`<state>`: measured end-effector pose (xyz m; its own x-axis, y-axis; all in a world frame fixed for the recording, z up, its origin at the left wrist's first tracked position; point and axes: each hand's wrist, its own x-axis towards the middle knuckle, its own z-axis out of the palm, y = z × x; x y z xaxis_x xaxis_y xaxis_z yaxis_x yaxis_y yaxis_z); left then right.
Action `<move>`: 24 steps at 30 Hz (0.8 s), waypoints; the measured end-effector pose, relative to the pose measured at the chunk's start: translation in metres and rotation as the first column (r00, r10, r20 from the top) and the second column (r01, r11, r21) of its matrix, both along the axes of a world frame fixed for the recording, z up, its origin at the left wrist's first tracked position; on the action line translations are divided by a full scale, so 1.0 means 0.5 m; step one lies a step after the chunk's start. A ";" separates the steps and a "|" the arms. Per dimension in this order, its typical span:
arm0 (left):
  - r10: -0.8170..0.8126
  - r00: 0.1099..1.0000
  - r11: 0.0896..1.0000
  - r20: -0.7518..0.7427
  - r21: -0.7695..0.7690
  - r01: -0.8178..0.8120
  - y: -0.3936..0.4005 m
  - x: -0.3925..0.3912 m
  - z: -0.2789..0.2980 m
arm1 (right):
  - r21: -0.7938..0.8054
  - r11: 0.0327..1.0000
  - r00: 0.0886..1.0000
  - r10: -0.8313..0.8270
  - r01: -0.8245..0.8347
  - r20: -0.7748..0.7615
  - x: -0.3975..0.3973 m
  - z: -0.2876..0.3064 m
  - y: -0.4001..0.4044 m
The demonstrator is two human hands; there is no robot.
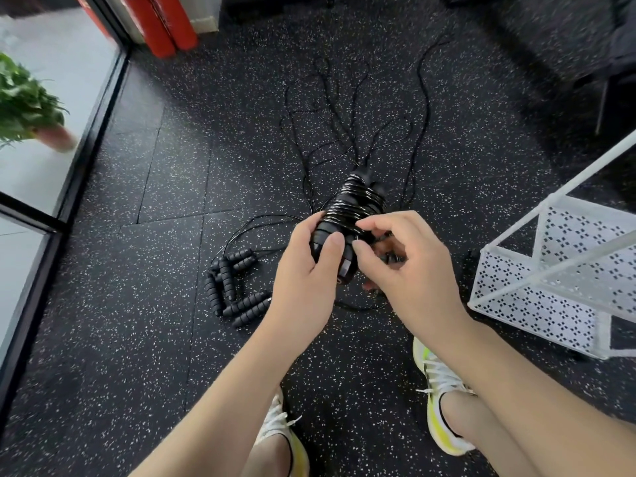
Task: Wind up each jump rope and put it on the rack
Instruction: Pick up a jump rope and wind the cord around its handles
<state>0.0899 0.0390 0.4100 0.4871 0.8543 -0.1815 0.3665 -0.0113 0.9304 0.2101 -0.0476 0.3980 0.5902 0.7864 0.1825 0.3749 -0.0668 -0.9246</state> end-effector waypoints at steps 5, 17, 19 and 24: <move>0.005 1.000 1.000 -0.005 -0.002 -0.005 -0.001 -0.002 -0.002 | 0.000 1.000 0.997 -0.015 0.015 -0.078 0.002 0.005 0.001; -0.038 0.999 0.999 0.014 -0.036 0.038 -0.015 0.010 0.000 | 0.037 0.999 0.940 -0.039 0.028 0.339 0.008 -0.008 -0.002; -0.038 0.999 0.998 0.018 -0.041 0.039 -0.017 0.010 0.003 | 0.042 0.998 0.930 -0.053 0.041 0.364 0.007 -0.009 -0.002; -0.043 0.999 0.998 0.001 -0.035 0.043 -0.010 0.007 0.000 | 0.009 0.999 0.908 -0.042 0.042 0.417 0.006 -0.012 0.000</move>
<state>0.0933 0.0342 0.4100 0.5230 0.8258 -0.2109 0.3663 0.0056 0.9305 0.2129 -0.0476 0.3920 0.4926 0.7626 0.4192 0.7235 -0.0912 -0.6842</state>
